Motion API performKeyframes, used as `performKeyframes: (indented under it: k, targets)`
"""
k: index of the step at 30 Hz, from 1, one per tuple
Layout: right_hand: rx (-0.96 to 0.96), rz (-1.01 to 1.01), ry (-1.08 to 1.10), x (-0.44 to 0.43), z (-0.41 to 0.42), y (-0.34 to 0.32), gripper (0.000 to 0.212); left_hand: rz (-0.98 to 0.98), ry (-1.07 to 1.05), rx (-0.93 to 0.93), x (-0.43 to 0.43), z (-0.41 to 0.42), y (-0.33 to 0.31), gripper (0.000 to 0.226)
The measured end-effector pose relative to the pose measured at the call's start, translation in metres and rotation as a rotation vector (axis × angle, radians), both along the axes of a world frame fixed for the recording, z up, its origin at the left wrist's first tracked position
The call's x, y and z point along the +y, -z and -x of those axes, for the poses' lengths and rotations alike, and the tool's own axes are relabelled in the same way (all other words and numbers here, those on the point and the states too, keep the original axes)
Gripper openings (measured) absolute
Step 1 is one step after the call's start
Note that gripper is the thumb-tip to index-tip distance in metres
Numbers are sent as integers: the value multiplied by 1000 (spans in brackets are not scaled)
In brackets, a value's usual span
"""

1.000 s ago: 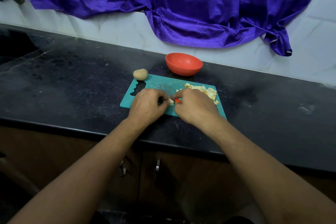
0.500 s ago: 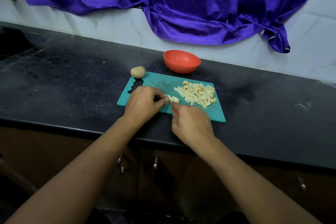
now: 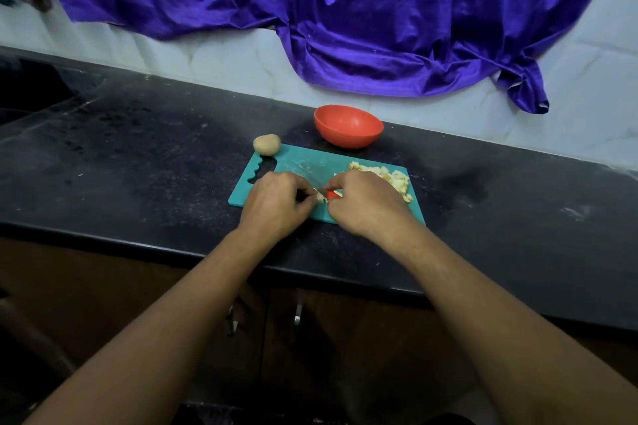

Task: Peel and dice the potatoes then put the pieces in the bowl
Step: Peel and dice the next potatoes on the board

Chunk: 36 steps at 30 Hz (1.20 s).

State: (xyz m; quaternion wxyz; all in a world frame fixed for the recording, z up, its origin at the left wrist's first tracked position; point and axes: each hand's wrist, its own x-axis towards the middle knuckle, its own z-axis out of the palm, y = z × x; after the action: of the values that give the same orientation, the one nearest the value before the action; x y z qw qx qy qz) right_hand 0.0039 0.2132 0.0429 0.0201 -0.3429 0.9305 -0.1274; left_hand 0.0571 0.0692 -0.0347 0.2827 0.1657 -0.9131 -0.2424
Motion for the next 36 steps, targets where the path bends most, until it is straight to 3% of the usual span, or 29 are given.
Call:
performKeyframes:
  k: [8, 18, 23, 29, 33, 36]
  targets:
    - [31, -55, 5, -14, -3, 4, 33, -10, -11, -10, -4, 3, 3, 5]
    - [241, -46, -88, 3, -18, 56, 51, 23, 0, -5, -4, -1, 4, 11]
    - [-82, 269, -38, 22, 8, 57, 39, -22, 3, -2, -5, -2, 3, 14]
    - [-156, 628, 31, 34, 37, 65, 40, -66, 1, -8, -8, 1, 1, 21]
    - [-61, 621, 31, 38, 33, 78, 42, -15, 52, -107, -14, 8, -3, 37]
    - [78, 520, 22, 39, 25, 78, 42, -14, 89, -181, -20, 15, -7, 33]
